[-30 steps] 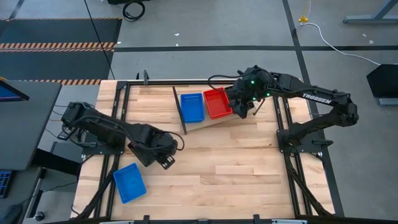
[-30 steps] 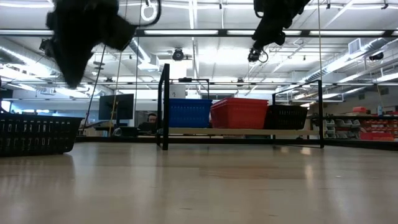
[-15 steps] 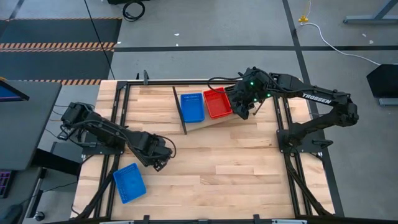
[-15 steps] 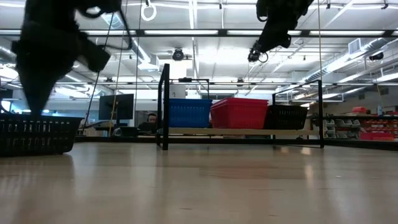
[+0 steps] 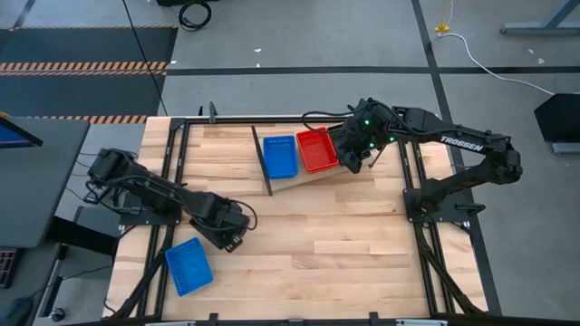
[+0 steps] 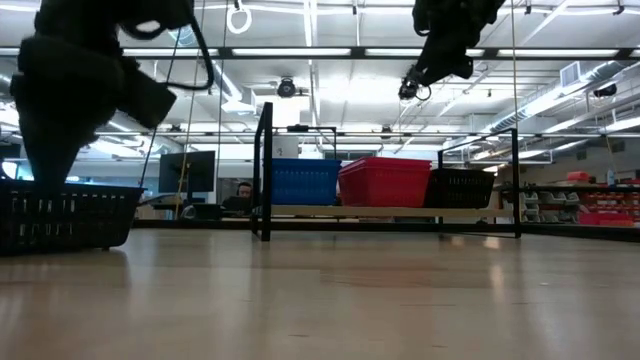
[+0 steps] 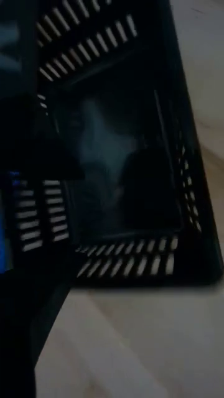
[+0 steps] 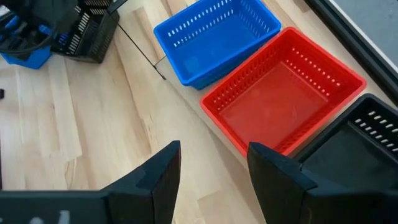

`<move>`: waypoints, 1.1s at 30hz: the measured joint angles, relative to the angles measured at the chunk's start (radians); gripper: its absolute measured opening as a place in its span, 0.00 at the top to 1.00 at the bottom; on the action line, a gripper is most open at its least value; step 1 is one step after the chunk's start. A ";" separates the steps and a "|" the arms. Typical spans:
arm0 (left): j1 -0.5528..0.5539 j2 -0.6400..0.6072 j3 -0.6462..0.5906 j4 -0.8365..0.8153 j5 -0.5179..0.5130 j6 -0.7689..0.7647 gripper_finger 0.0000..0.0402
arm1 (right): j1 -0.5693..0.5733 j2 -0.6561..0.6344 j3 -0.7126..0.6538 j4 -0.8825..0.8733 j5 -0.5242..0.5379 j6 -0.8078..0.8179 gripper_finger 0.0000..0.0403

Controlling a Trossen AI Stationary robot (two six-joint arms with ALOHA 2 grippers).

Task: Stack baskets on shelf by color
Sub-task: Stack the black bin on the stacked black bins on the shelf

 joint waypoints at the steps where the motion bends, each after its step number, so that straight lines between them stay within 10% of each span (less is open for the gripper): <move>1: 0.001 -0.006 0.013 -0.006 0.000 0.009 0.47 | 0.000 0.000 0.000 0.000 0.000 0.008 0.53; 10: -0.014 -0.045 0.063 0.069 -0.030 -0.032 0.44 | 0.000 0.000 0.000 0.000 0.021 0.081 0.53; 21: -0.019 -0.015 -0.166 0.325 0.019 -0.032 0.47 | 0.002 0.007 0.000 -0.011 0.018 0.145 0.53; 33: 0.003 -0.017 -0.062 0.381 0.042 0.147 0.97 | 0.035 0.010 0.000 -0.005 0.009 0.195 0.53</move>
